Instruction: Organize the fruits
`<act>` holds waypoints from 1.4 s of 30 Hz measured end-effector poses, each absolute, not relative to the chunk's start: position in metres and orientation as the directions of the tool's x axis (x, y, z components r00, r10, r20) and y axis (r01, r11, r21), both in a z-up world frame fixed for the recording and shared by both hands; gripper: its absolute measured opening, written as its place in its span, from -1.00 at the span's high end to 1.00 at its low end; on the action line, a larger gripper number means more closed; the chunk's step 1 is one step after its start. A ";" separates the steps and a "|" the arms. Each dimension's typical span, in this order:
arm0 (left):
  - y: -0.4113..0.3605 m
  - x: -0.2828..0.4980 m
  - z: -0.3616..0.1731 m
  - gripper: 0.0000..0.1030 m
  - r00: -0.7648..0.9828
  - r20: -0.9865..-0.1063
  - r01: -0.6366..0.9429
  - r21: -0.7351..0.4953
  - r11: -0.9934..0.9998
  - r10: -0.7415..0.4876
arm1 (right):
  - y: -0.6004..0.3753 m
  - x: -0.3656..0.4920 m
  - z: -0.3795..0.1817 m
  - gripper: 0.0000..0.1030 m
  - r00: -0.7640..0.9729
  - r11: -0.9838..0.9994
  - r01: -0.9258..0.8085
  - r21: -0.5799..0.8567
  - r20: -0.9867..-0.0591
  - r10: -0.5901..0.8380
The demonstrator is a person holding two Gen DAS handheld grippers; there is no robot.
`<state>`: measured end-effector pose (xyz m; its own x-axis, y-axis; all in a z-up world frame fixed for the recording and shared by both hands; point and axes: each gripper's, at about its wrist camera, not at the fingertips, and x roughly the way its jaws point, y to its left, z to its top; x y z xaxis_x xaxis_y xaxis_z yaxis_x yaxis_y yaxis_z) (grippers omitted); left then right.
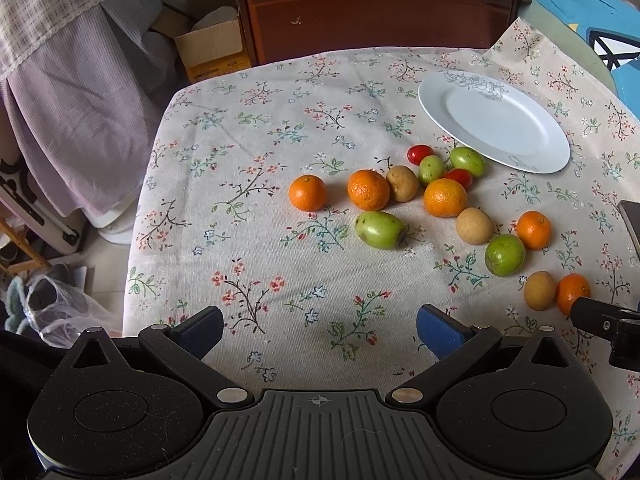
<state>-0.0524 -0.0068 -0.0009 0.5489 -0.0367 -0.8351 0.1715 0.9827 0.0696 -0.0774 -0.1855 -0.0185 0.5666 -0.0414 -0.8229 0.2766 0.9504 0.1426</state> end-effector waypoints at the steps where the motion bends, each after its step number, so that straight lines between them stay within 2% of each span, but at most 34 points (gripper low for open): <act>1: -0.006 -0.052 0.000 -1.00 0.551 -0.834 0.168 0.068 0.984 -0.036 | -0.186 -0.079 -0.018 -0.93 0.566 0.954 0.270 0.131 -0.823 -0.047; 4: -0.004 -0.052 0.002 -1.00 0.558 -0.828 0.160 0.055 0.986 -0.045 | -0.188 -0.087 -0.017 -0.87 0.577 0.963 0.244 0.115 -0.815 -0.049; 7: -0.004 -0.050 0.002 -1.00 0.560 -0.827 0.161 0.045 0.986 -0.054 | -0.192 -0.093 -0.018 -0.78 0.592 0.963 0.219 0.157 -0.806 -0.004; 16: 0.002 -0.043 0.006 -0.97 0.579 -0.813 0.143 0.031 0.989 -0.058 | -0.192 -0.094 -0.025 -0.39 0.619 0.969 0.175 0.173 -0.785 0.029; 18: 0.002 -0.040 0.005 -0.97 0.581 -0.812 0.140 0.031 0.990 -0.057 | -0.190 -0.093 -0.027 -0.20 0.625 0.974 0.167 0.153 -0.781 0.016; 31: -0.020 -0.015 -0.004 -0.96 0.598 -0.792 0.221 0.010 0.975 -0.127 | -0.189 -0.083 -0.036 -0.14 0.625 0.967 0.160 0.198 -0.779 0.056; 40: -0.031 -0.009 -0.012 -0.89 0.611 -0.773 0.281 0.011 0.960 -0.170 | -0.189 -0.078 -0.039 0.11 0.632 0.967 0.160 0.196 -0.773 0.052; 42: -0.033 -0.008 -0.015 -0.81 0.615 -0.771 0.288 0.026 0.957 -0.164 | -0.188 -0.076 -0.040 0.21 0.635 0.969 0.152 0.193 -0.770 0.053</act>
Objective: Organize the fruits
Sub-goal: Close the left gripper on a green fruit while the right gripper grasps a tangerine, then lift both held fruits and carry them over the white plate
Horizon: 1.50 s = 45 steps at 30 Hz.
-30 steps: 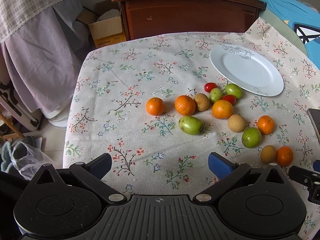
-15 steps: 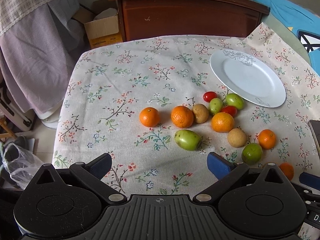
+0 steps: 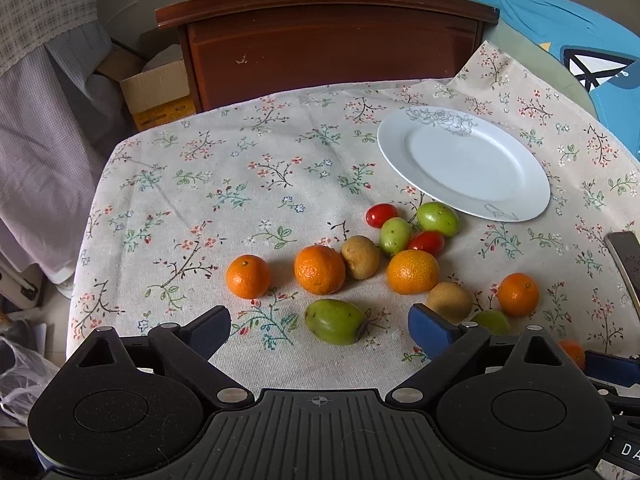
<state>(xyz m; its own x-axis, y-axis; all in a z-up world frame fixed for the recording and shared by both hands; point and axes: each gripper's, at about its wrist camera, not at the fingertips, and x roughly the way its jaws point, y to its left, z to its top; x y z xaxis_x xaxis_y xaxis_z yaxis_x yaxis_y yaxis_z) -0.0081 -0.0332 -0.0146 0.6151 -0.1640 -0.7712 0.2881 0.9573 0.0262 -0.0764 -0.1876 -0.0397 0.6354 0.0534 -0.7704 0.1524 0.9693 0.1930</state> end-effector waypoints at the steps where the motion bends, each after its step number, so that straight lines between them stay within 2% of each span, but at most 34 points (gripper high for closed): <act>1: -0.033 -0.007 -0.016 -0.79 0.611 -0.774 0.290 0.028 0.957 -0.163 | -0.187 -0.076 -0.040 0.23 0.637 0.971 0.148 0.189 -0.769 0.052; 5: -0.033 -0.005 -0.021 -0.67 0.605 -0.777 0.295 0.016 0.955 -0.174 | -0.186 -0.075 -0.041 0.38 0.641 0.971 0.138 0.193 -0.765 0.061; 7: -0.034 -0.004 -0.023 -0.58 0.606 -0.777 0.299 0.022 0.954 -0.171 | -0.185 -0.076 -0.041 0.39 0.644 0.973 0.135 0.189 -0.763 0.059; 9: -0.035 -0.003 -0.026 -0.41 0.598 -0.783 0.303 0.020 0.953 -0.174 | -0.186 -0.076 -0.041 0.39 0.645 0.972 0.137 0.191 -0.762 0.059; 16: -0.035 -0.002 -0.031 -0.19 0.594 -0.781 0.312 0.002 0.950 -0.194 | -0.186 -0.075 -0.042 0.39 0.648 0.970 0.141 0.197 -0.759 0.060; 21: -0.036 -0.004 -0.031 0.12 0.593 -0.774 0.338 -0.013 0.941 -0.223 | -0.186 -0.075 -0.042 0.39 0.648 0.970 0.141 0.197 -0.760 0.061; 26: -0.036 -0.004 -0.031 0.33 0.600 -0.768 0.338 -0.014 0.941 -0.227 | -0.186 -0.075 -0.042 0.39 0.648 0.969 0.142 0.200 -0.759 0.062; 45: -0.040 -0.018 -0.009 0.33 0.631 -0.721 0.382 -0.032 0.924 -0.286 | -0.189 -0.070 -0.033 0.40 0.684 0.962 0.137 0.235 -0.726 0.080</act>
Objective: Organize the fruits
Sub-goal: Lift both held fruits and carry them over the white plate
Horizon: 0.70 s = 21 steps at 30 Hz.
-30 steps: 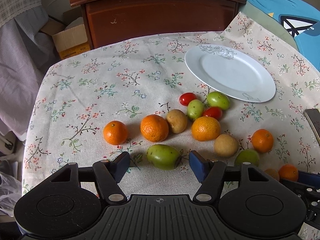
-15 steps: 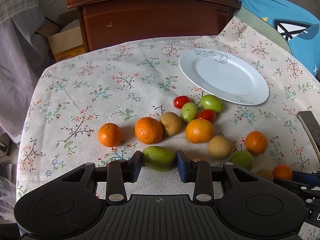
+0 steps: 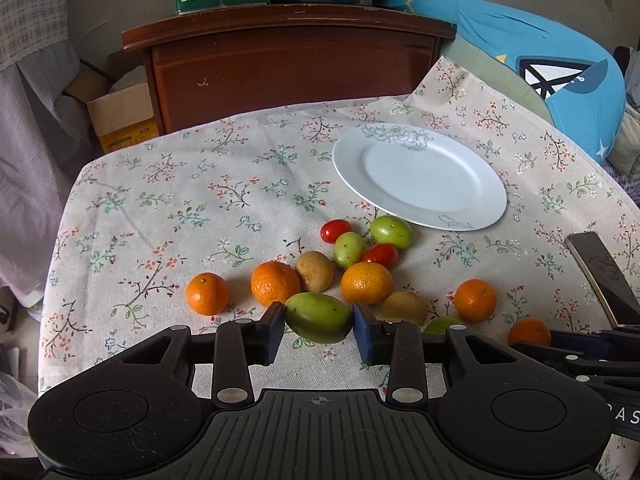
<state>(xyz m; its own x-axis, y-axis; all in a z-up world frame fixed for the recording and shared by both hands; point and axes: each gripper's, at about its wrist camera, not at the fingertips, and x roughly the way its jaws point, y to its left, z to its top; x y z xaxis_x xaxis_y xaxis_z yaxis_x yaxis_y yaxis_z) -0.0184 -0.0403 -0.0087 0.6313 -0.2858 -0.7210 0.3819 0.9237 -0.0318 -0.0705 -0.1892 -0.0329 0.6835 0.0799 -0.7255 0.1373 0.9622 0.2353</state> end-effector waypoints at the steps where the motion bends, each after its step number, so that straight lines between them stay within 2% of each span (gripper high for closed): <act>1: -0.041 -0.019 -0.008 0.33 0.632 -0.719 0.385 -0.031 0.922 -0.289 | -0.189 -0.070 -0.032 0.40 0.687 0.962 0.136 0.235 -0.722 0.079; 21: -0.054 -0.003 0.008 0.33 0.606 -0.702 0.446 -0.090 0.891 -0.374 | -0.198 -0.035 -0.019 0.40 0.701 0.958 0.088 0.272 -0.701 0.134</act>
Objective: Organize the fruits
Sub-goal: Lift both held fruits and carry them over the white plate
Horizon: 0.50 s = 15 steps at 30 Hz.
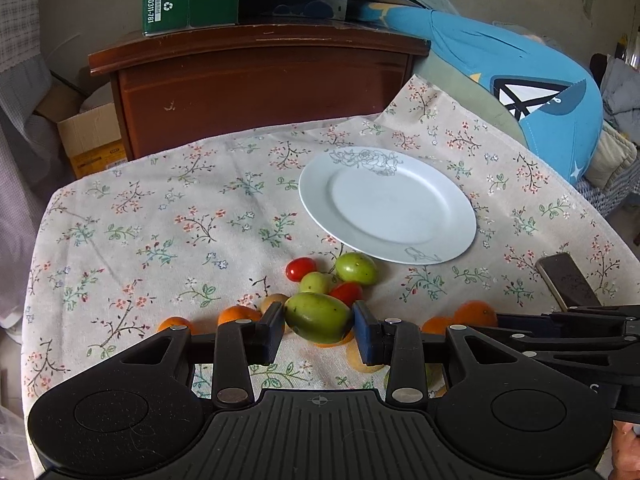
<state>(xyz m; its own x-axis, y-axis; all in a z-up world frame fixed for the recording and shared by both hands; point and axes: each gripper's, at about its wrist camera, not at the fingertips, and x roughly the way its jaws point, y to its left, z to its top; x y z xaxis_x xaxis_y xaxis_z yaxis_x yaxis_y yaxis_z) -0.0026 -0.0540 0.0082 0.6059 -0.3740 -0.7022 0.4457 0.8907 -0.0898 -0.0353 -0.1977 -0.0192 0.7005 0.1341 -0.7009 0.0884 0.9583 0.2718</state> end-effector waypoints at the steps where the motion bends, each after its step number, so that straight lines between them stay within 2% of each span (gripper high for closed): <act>1: -0.055 -0.001 0.009 0.33 0.598 -0.703 0.451 -0.102 0.886 -0.385 | -0.198 -0.032 -0.018 0.40 0.700 0.961 0.081 0.265 -0.701 0.135; 12: -0.067 0.026 0.017 0.33 0.572 -0.694 0.492 -0.134 0.860 -0.436 | -0.214 0.004 -0.010 0.40 0.699 0.969 0.041 0.242 -0.700 0.145; 15: -0.072 0.036 0.017 0.33 0.566 -0.694 0.497 -0.143 0.856 -0.445 | -0.222 0.014 -0.009 0.40 0.698 0.960 0.060 0.275 -0.699 0.156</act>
